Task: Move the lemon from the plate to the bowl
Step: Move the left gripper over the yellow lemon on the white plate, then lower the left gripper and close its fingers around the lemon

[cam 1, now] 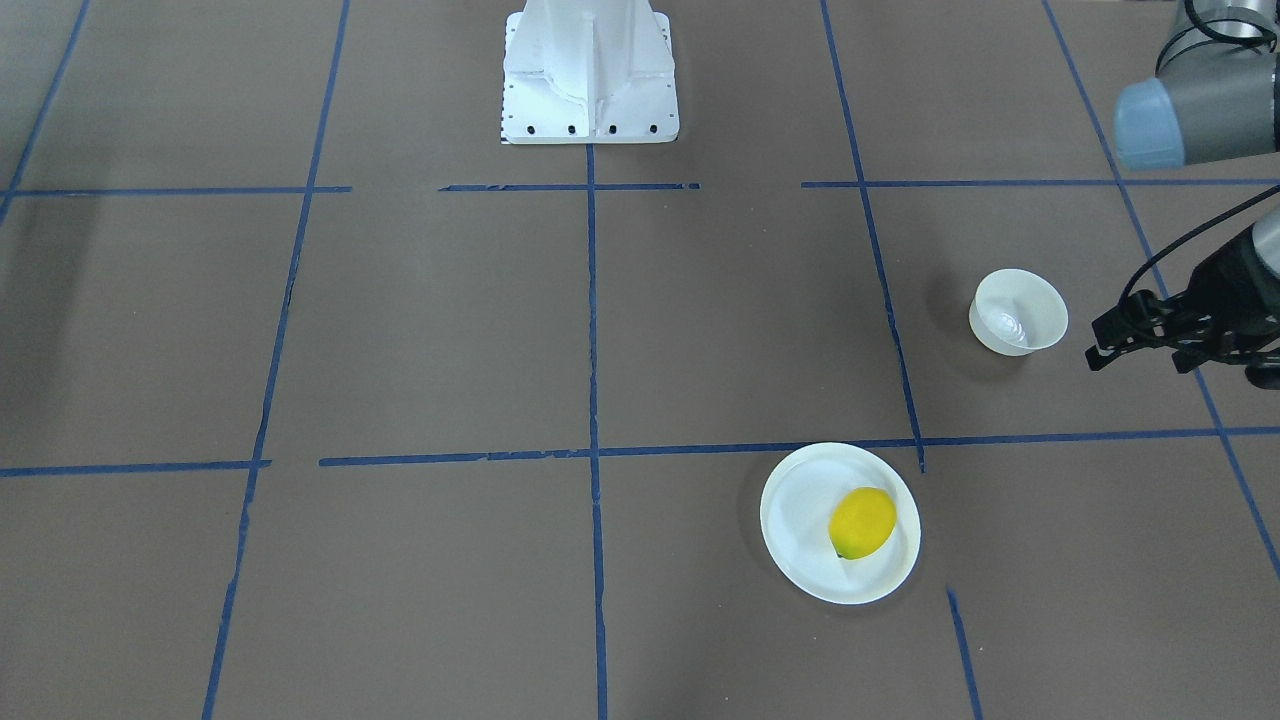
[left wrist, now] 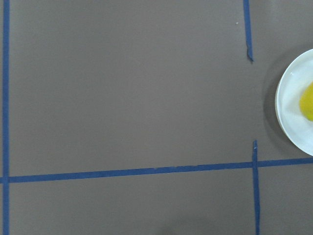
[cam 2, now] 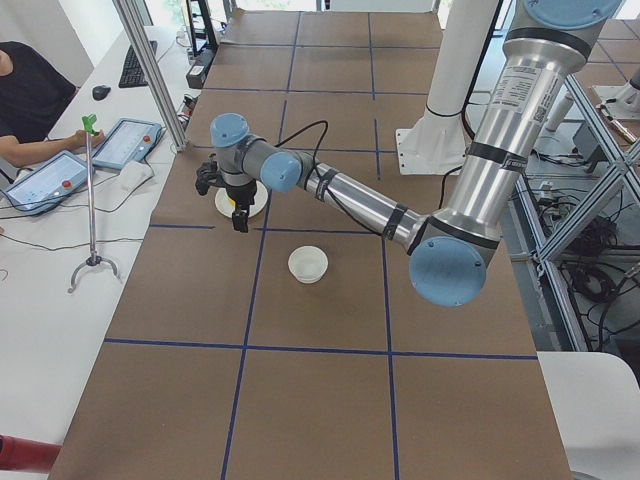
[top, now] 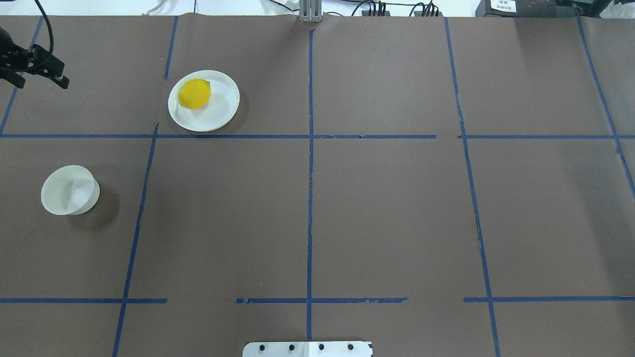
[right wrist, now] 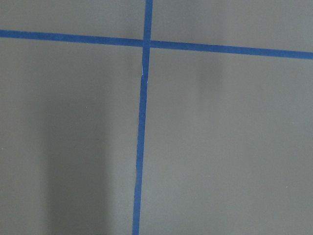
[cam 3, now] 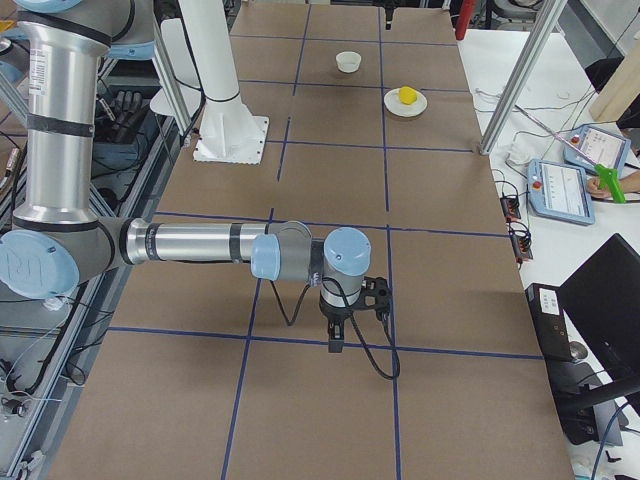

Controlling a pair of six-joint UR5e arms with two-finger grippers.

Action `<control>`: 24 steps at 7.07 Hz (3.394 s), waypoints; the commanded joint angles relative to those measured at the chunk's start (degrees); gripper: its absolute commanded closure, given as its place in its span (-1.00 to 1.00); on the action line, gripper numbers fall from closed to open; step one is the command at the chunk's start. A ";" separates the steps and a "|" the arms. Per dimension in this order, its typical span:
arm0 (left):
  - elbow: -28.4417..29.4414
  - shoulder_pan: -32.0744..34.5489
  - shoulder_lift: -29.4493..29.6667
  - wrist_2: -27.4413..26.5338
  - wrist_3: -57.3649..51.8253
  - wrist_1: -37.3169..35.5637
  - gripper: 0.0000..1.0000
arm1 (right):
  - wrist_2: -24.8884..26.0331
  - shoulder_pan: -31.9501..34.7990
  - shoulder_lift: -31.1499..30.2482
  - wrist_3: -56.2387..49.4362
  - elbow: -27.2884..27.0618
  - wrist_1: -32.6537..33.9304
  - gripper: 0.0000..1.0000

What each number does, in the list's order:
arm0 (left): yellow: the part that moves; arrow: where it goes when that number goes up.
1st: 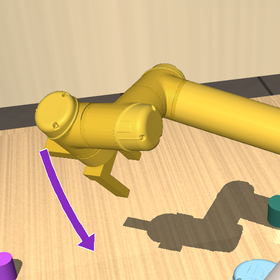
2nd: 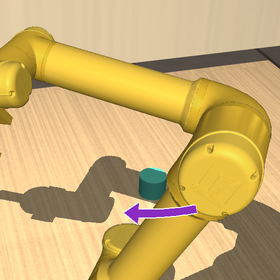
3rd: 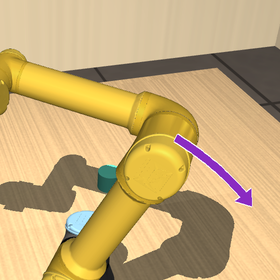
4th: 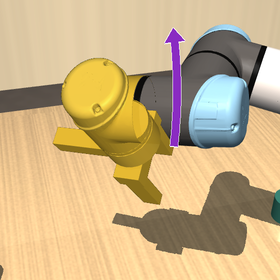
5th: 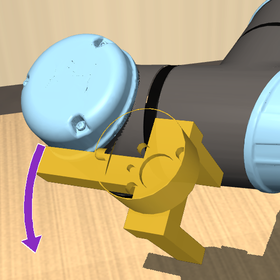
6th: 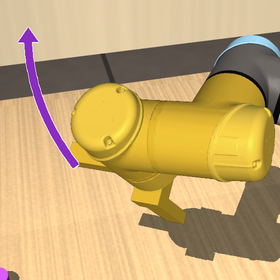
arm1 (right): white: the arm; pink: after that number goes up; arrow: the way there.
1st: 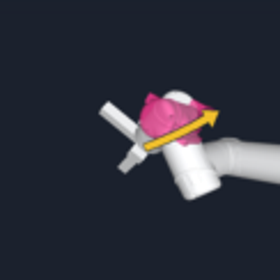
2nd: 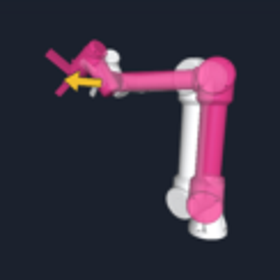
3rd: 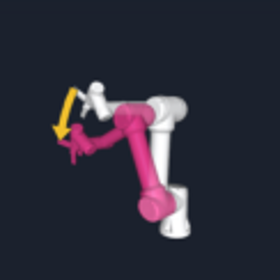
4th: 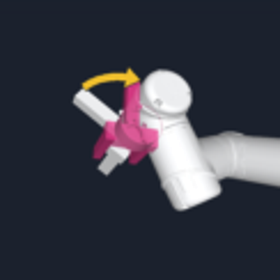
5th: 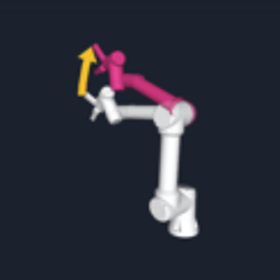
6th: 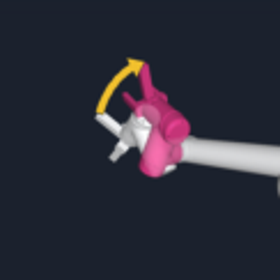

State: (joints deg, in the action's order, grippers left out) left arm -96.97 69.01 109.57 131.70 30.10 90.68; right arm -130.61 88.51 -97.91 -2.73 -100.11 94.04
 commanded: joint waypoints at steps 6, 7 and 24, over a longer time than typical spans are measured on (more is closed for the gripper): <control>9.05 -13.28 12.74 -8.12 13.05 1.25 -1.00 | 0.00 0.00 0.00 0.00 0.00 0.00 -1.00; 14.13 -13.37 15.55 -8.30 14.79 3.78 -1.00 | 0.00 0.00 0.00 0.00 0.00 0.00 -1.00; 44.15 -16.36 28.33 -8.91 16.65 22.88 -0.93 | 0.00 0.00 0.00 0.00 0.00 0.00 -1.00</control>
State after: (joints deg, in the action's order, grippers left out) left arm -52.84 52.66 137.90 122.78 46.76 113.55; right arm -130.61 88.51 -97.91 -2.72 -100.11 94.04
